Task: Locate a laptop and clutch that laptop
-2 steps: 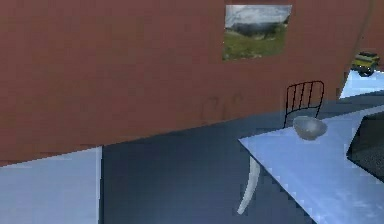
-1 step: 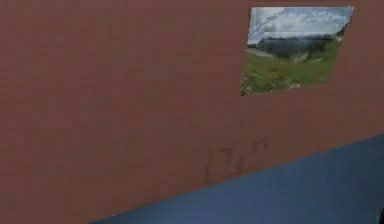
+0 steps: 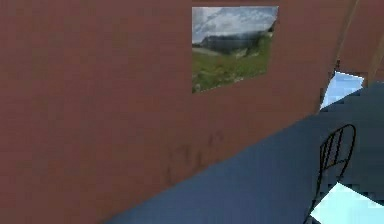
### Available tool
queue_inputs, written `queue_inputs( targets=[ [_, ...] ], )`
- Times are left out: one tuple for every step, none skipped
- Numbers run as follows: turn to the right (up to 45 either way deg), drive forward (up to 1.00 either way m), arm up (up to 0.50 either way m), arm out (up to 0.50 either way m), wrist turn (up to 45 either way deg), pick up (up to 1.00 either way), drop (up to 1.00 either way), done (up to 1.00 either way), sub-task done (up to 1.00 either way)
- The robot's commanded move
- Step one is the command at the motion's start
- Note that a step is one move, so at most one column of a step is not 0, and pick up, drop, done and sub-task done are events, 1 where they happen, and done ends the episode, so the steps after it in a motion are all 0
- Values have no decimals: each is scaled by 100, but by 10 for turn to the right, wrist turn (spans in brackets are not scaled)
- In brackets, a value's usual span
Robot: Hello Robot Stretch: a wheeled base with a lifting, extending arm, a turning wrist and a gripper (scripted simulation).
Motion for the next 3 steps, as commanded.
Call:
queue_inputs(
  targets=[
    [0, 15, 0, 0, 0, 0, 0, 0, 0],
    [120, 0, 0, 0, 0, 0, 0, 0, 0],
    [0, 15, 0, 0, 0, 0, 0, 0, 0]
  ],
)
